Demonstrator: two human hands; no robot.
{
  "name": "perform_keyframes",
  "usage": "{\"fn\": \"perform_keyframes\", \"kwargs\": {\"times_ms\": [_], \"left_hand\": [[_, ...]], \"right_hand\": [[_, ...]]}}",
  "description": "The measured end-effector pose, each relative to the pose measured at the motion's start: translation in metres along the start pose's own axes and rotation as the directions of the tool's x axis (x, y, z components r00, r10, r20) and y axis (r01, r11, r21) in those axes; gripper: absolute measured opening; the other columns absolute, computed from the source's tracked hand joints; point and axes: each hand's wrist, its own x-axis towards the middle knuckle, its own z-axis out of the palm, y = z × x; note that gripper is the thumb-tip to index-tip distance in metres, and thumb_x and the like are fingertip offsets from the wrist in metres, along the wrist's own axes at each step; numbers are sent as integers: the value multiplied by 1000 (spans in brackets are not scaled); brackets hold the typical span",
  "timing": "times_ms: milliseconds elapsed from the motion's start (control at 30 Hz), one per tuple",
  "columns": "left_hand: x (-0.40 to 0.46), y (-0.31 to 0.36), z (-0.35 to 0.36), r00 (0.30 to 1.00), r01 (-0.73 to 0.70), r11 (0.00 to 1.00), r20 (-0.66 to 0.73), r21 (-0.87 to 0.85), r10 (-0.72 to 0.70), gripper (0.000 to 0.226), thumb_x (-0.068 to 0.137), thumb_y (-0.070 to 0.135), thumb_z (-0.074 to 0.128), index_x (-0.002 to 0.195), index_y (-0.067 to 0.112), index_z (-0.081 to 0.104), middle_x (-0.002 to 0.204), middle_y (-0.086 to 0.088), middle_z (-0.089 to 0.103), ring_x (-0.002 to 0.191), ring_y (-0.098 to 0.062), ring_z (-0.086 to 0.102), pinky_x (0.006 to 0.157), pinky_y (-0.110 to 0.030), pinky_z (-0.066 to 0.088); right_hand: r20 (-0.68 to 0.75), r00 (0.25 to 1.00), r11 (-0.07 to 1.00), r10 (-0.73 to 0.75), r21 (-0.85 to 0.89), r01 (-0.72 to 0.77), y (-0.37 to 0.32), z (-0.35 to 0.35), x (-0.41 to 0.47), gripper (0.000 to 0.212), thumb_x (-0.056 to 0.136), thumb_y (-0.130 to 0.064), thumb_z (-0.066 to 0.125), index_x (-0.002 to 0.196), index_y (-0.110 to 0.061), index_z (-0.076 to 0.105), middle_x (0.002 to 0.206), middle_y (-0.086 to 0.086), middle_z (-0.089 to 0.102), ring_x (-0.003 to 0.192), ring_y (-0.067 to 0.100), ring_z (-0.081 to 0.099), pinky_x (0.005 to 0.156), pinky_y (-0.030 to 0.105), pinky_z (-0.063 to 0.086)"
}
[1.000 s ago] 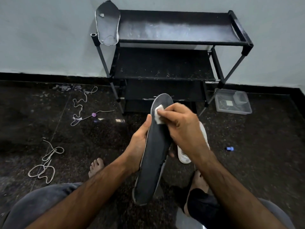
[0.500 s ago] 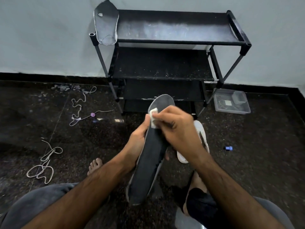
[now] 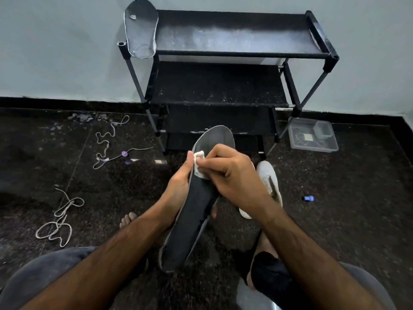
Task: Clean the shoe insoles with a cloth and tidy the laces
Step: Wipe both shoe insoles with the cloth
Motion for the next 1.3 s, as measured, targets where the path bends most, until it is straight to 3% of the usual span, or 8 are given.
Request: {"fn": "perform_keyframes", "kwargs": {"times_ms": [233,367,433,600,800,1000,1167,1300], "left_hand": [[-3,0,15,996,49,988,63,146,-59,83,98,64,20,112,-3,66,83,-32,66,46,-32,63,40,-29,52],[-3,0,5,997,36,992,62,122,-43,87,99,66,19,111,-6,66,81,-31,66,46,-32,61,41,-30,50],[-4,-1,1,998,34,990,40,137,-40,84,99,64,19,113,-5,66,81,-31,66,46,-33,61,42,-31,50],[-6,-2,18,993,-109,982,64,157,100,49,107,44,19,152,32,34,88,-23,70,50,-30,67,41,-32,54],[-5,4,0,999,-8,984,-40,178,15,70,103,58,22,122,4,62,80,-31,65,46,-33,61,43,-34,52],[-5,0,16,981,-197,955,45,223,191,46,108,40,20,151,34,34,88,-23,68,53,-31,67,41,-35,54],[-3,6,1,985,-142,965,-66,221,160,53,104,52,33,148,25,41,93,-30,64,59,-36,64,52,-43,54],[-4,1,6,996,-88,976,-5,200,91,52,106,46,22,149,20,36,82,-25,68,49,-32,67,39,-35,53]], "right_hand": [[-270,955,962,123,-204,-181,22,-31,5,12,93,-20,74,102,-17,81,88,-2,65,82,18,62,77,46,50],[-66,998,998,-1,-69,-4,4,-12,1,14,97,-18,69,97,-12,81,85,-1,62,79,19,61,70,42,51],[-60,998,983,-35,-181,24,7,-11,4,13,96,-23,70,95,-18,82,85,-4,64,78,20,59,68,44,47],[-311,941,900,131,-361,-244,26,-33,7,11,93,-29,75,100,-24,81,88,-7,65,83,17,55,74,45,45],[16,997,976,-70,-204,72,7,-8,3,13,95,-24,71,89,-19,82,82,-5,65,79,20,59,68,46,47],[-274,954,920,120,-330,-210,27,-35,6,11,93,-27,73,96,-21,81,84,-5,63,81,19,55,72,46,45],[114,989,968,-89,-224,113,7,-11,0,7,91,-23,75,86,-22,81,81,-5,58,77,18,57,67,41,44],[-133,991,924,7,-378,-57,22,-28,6,7,90,-28,74,90,-25,80,84,-5,64,80,20,57,70,45,43]]}}
